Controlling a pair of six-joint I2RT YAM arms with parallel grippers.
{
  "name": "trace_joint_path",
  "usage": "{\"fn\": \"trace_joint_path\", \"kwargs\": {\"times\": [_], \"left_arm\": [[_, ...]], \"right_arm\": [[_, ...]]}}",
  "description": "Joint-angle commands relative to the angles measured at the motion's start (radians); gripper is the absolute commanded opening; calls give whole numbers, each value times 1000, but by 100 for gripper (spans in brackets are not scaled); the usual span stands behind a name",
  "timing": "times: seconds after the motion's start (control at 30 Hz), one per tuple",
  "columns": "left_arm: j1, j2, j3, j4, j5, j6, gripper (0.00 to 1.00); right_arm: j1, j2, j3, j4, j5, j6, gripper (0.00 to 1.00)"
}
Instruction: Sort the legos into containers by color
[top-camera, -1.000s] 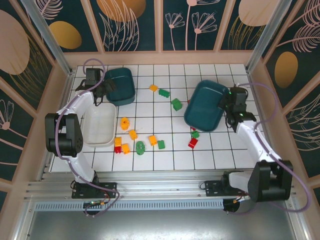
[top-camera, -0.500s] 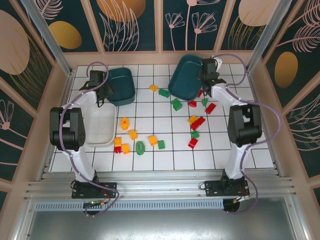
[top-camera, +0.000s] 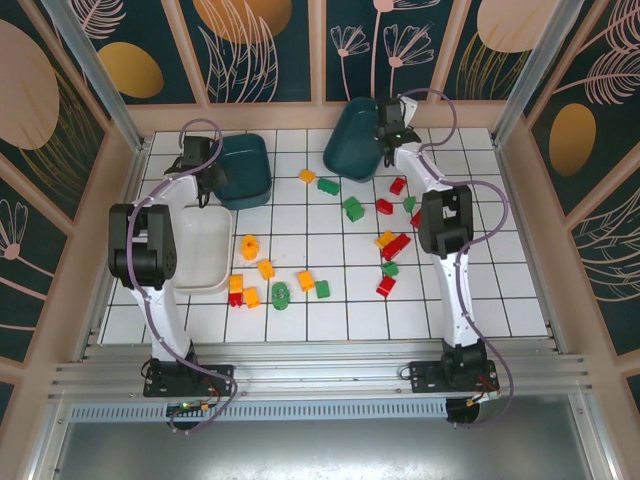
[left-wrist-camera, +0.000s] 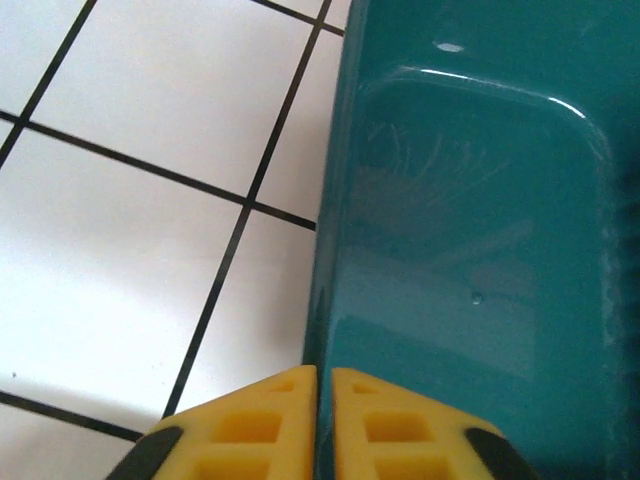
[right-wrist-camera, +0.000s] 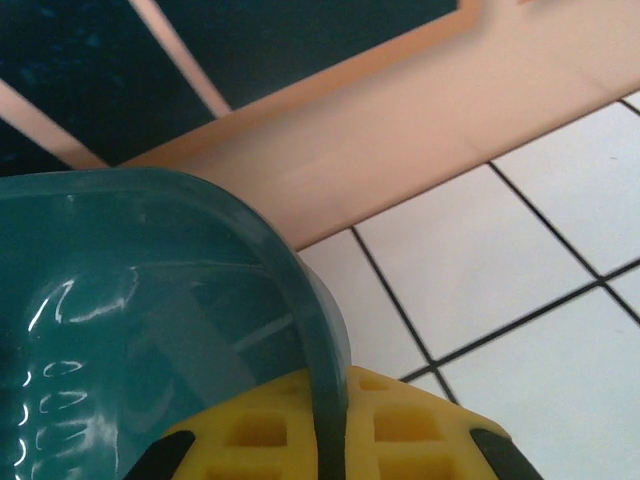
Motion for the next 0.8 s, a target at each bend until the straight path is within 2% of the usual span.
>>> {"fn": "trace_joint_path", "kwargs": {"times": [0.0, 0.13, 0.33, 0.53, 0.67, 0.77], "left_arm": [[5, 42, 47, -26, -6, 25, 8], [5, 45, 58, -20, 15, 21, 0], [3, 80, 127, -34, 61, 0, 0], [4, 104, 185, -32, 72, -27, 0], [5, 120, 209, -23, 85, -24, 0], [5, 144, 230, -22, 124, -13, 0]], "right_arm": [[32, 62, 126, -63, 31, 2, 0], [55, 127, 212, -86, 44, 13, 0], [113, 157, 236, -54, 43, -14, 0], [153, 171, 241, -82, -37, -56, 0], [190, 145, 179, -109, -81, -77, 0], [204, 66, 14, -75, -98, -63, 0]]}}
